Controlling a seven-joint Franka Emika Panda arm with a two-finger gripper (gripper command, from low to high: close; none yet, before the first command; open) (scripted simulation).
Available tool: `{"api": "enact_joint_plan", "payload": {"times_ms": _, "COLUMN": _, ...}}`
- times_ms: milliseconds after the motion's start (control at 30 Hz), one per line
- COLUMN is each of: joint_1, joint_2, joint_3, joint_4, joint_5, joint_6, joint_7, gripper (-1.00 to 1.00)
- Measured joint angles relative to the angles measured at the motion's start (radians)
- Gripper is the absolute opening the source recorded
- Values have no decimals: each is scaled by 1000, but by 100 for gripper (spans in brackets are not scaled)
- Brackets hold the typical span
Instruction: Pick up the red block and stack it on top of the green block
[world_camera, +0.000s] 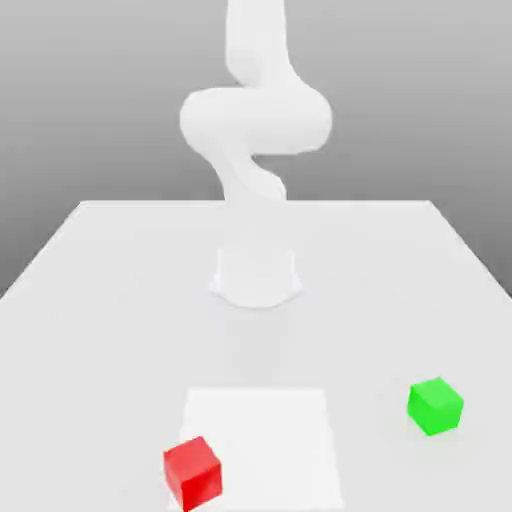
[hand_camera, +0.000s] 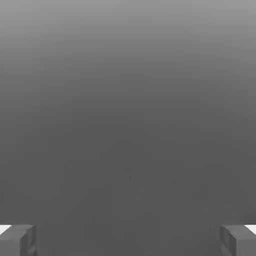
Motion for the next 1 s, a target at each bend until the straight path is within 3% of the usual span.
{"api": "enact_joint_plan", "payload": {"times_ms": 467, "joint_1": 133, "joint_2": 517, "joint_3": -193, "joint_4": -85, "joint_5": 147, "joint_6": 181, "joint_7": -467, "gripper": 0}}
{"api": "enact_joint_plan", "payload": {"times_ms": 667, "joint_1": 124, "joint_2": 730, "joint_3": -211, "joint_4": -122, "joint_5": 174, "joint_6": 261, "joint_7": -640, "gripper": 0}}
{"api": "enact_joint_plan", "payload": {"times_ms": 867, "joint_1": 101, "joint_2": 927, "joint_3": -221, "joint_4": -155, "joint_5": 129, "joint_6": 356, "joint_7": -748, "gripper": 0}}
{"api": "enact_joint_plan", "payload": {"times_ms": 1000, "joint_1": 56, "joint_2": 1071, "joint_3": -164, "joint_4": -135, "joint_5": 200, "joint_6": 467, "joint_7": -814, "gripper": 0}}
